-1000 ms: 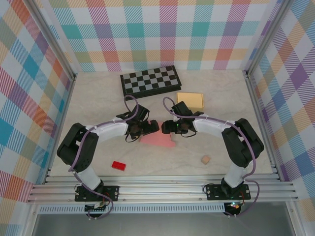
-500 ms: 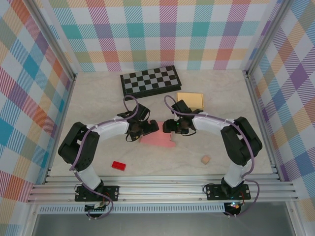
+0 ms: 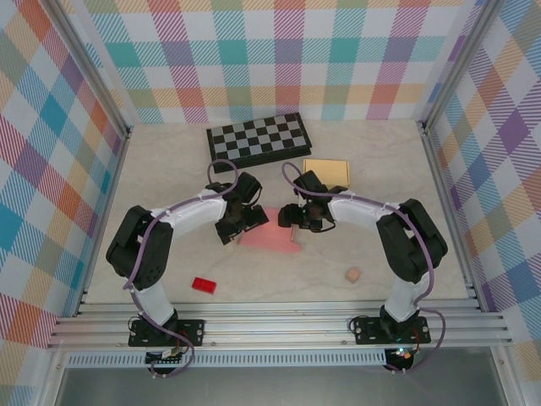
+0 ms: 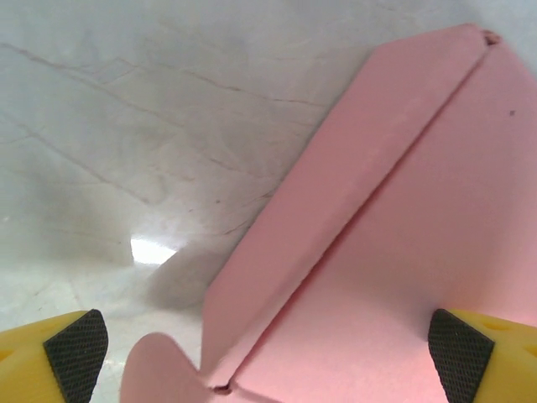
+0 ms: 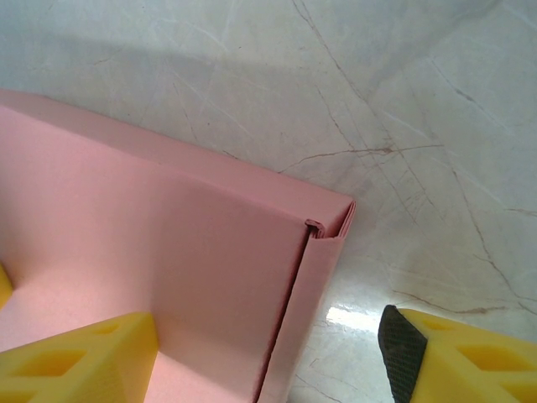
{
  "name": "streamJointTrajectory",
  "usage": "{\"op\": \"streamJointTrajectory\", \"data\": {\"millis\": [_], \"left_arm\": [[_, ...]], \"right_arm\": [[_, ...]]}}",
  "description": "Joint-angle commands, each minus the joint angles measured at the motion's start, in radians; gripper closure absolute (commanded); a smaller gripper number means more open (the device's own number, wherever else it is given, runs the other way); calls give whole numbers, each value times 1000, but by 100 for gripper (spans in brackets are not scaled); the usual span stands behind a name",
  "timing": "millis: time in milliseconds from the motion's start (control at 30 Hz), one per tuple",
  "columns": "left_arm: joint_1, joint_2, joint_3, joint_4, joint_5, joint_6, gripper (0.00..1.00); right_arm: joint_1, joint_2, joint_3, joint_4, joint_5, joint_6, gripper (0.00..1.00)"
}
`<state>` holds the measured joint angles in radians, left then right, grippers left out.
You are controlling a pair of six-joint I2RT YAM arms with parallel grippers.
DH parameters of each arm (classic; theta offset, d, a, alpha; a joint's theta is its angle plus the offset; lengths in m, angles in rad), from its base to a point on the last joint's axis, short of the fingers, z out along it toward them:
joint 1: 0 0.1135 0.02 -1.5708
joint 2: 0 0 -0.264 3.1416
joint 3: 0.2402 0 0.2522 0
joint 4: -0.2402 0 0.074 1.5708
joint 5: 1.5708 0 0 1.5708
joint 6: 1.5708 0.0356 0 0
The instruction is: Fold the paper box
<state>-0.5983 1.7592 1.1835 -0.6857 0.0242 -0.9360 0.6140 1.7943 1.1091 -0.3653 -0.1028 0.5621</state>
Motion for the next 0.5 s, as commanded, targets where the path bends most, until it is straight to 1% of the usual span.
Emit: {"op": "streamJointTrajectory", "data": {"millis": [0, 267, 467], "left_arm": [[-16, 17, 27, -98, -11, -58, 0], [-27, 30, 39, -47, 21, -77, 0], [-19, 58, 90, -63, -30, -60, 0]], "right_arm": [[-7, 41, 11, -53, 18, 8, 28], [-7, 42, 11, -54, 15, 7, 28], [-7, 33, -2, -44, 8, -1, 28]]}}
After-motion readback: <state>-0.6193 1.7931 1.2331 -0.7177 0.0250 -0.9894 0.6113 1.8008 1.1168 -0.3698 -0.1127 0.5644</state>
